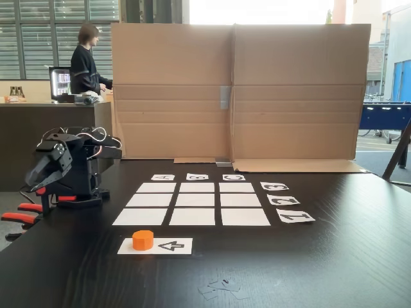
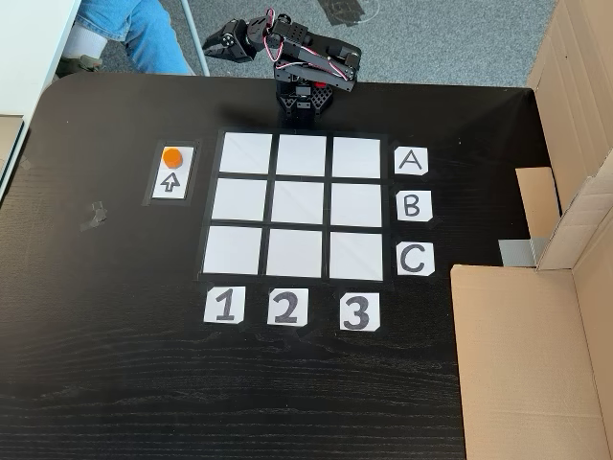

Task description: Pick up the round, orange token and place it in the grid on square B2.

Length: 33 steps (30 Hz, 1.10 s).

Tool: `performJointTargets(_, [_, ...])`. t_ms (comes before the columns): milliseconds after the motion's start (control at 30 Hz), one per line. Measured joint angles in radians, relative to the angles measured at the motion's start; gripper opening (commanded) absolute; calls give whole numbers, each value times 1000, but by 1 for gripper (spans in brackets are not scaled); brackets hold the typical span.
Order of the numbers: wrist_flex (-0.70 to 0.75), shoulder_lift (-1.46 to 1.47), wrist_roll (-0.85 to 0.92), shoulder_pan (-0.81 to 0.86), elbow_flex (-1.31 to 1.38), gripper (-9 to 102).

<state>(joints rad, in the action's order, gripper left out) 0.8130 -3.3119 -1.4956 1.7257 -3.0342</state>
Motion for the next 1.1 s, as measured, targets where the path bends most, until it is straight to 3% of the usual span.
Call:
performJointTargets(267, [49, 130, 46, -41, 77, 31])
performJointTargets(467, [160, 337, 48, -78, 299, 40])
performJointTargets(1100, [463, 1117, 86, -232, 1015, 50])
